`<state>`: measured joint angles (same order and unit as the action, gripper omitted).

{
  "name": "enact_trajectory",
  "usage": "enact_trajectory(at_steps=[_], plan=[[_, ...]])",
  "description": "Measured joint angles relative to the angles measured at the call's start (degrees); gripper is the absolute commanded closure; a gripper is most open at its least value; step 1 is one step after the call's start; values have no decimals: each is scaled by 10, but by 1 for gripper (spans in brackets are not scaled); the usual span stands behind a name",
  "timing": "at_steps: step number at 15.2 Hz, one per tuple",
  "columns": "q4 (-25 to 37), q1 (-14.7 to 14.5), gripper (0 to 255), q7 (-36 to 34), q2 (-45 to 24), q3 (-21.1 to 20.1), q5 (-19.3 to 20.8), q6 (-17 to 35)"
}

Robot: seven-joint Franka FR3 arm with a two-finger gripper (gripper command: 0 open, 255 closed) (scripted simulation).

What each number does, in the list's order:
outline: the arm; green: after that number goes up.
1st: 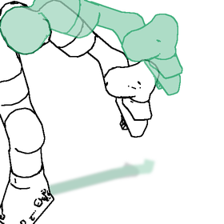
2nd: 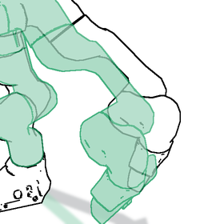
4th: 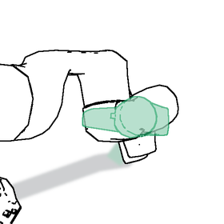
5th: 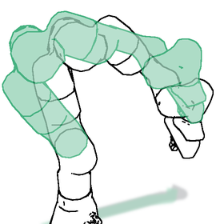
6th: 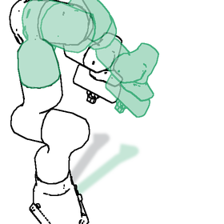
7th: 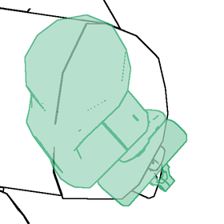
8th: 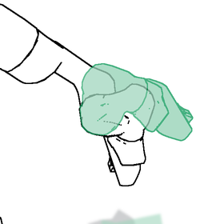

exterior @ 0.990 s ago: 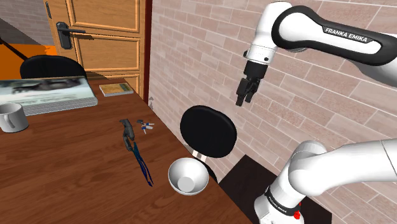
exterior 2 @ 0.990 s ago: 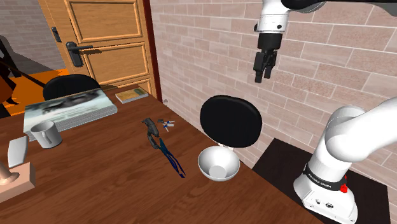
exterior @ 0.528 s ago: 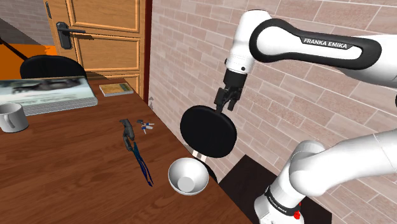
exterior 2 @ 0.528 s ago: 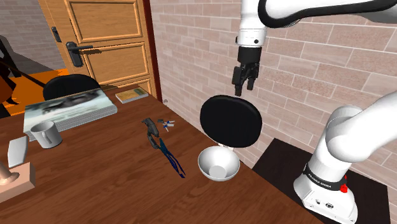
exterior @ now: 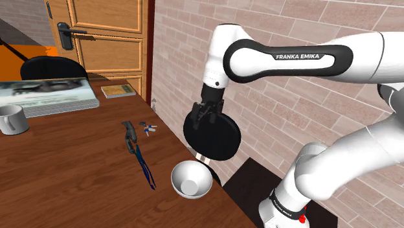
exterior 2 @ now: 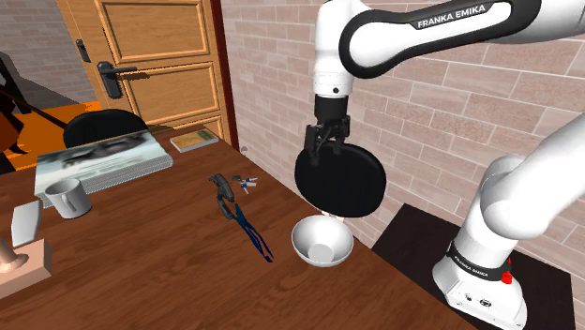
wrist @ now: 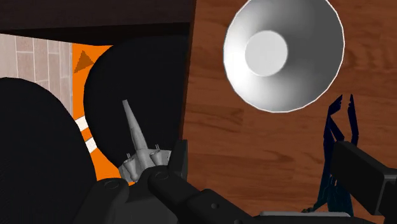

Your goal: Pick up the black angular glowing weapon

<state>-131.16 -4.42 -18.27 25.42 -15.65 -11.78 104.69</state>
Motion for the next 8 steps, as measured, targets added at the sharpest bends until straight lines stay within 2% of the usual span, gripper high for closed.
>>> enact_trajectory(at_steps=[4, 8], plan=[[27, -4, 0, -56, -70, -42, 9, 49], [72, -6, 0, -119, -154, -79, 37, 92]])
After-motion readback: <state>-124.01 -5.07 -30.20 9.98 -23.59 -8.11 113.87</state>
